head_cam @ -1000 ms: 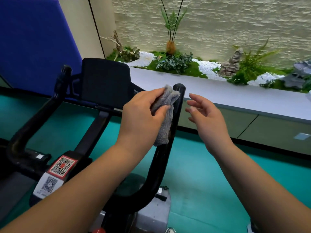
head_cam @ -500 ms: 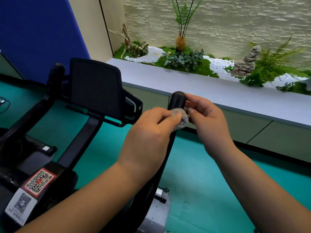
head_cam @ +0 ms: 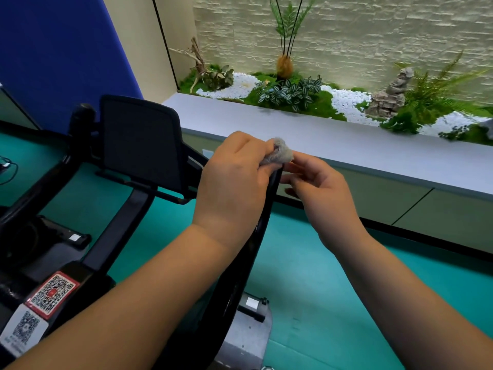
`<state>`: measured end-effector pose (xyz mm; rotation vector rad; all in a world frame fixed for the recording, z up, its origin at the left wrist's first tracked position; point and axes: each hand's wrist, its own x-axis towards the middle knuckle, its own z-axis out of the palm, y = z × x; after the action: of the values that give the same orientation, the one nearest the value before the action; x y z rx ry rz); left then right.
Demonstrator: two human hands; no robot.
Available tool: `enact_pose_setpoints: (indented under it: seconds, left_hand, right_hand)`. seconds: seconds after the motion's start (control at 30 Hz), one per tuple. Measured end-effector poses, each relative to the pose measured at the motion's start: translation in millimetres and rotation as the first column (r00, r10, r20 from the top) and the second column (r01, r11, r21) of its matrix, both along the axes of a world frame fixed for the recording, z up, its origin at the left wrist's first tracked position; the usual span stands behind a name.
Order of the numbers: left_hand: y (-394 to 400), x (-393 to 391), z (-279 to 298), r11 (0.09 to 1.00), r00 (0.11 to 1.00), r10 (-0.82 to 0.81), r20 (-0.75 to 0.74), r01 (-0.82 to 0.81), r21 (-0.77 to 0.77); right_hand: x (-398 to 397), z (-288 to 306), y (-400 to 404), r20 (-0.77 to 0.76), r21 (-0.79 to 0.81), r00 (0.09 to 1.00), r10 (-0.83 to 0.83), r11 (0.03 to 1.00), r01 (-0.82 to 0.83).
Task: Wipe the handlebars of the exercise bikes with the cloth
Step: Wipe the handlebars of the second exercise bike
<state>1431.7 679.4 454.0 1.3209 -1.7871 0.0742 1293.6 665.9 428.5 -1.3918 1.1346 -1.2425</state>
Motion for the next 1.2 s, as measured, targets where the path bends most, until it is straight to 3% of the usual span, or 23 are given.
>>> enact_pose_setpoints:
  seconds: [0.13, 0.33, 0.43, 0.7, 0.9, 1.2]
  left_hand:
    - [27, 4, -17, 0.999, 0.996, -0.045, 0.081, 0.047, -0.025]
    - [5, 1, 4, 1.0, 0.999, -0.001, -0.053, 0.001, 0.012]
    - [0, 0, 0, 1.0, 1.0, -0.011, 0.029, 0.011, -0.007]
    - [-6, -5, -1, 0.998, 0.996, 0.046, 0.074, -0.042, -0.056]
    - [13, 2, -16, 0.991, 0.99, 0.014, 0.139, 0.004, -0.133]
    - [13, 1, -17, 0.992, 0.998, 0.003, 0.056, 0.004, -0.124]
  right_hand:
    - [-4, 0, -1, 0.002, 0.026, 1.0, -0.004, 1.0, 0.003]
    - [-4, 2, -3, -0.025, 0.036, 0.999, 0.034, 0.999, -0.033]
    - [-7, 1, -3, -0.038, 0.035, 0.998, 0.05, 0.998, -0.049]
    - [-7, -3, -6, -0.053, 0.024, 0.997, 0.049, 0.999, -0.047]
    - [-9, -2, -5, -0.067, 0.027, 0.997, 0.039, 0.999, -0.038]
    - [-9, -2, 1, -0.078, 0.057, 0.995, 0.063, 0.997, -0.058]
